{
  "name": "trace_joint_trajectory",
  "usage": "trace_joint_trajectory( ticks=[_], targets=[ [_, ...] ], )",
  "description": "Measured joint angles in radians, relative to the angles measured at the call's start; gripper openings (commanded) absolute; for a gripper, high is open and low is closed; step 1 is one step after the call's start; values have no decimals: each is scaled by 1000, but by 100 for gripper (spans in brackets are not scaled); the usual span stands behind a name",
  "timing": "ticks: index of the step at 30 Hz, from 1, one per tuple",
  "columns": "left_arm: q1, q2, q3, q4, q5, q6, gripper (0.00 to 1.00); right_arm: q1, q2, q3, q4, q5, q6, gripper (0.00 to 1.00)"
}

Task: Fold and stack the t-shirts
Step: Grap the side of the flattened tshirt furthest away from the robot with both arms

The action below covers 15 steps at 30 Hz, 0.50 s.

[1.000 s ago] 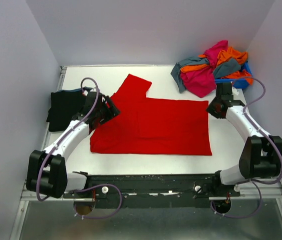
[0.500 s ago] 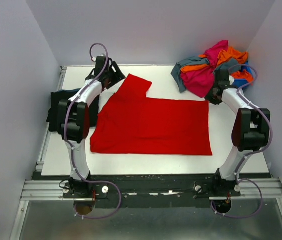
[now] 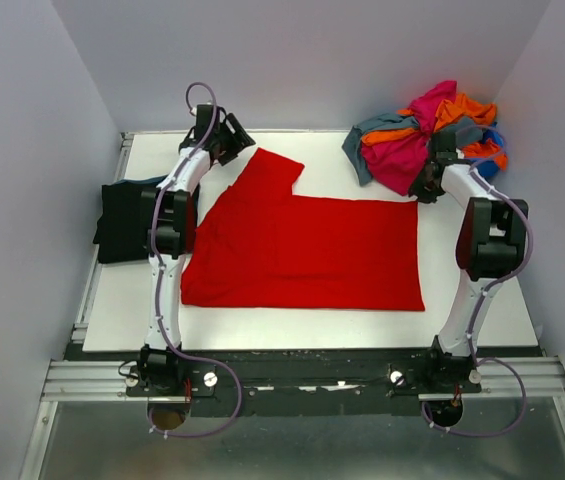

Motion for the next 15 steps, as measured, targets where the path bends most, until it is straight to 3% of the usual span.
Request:
trace_joint_trajectory(
  ticks=[7, 15],
  targets=[
    [-1, 128, 135, 15, 79, -31, 78, -2, 41, 47, -77, -10, 1, 39],
    [-1, 178, 156, 31, 113, -53, 75, -8, 101, 121, -167, -11, 0, 38]
  ],
)
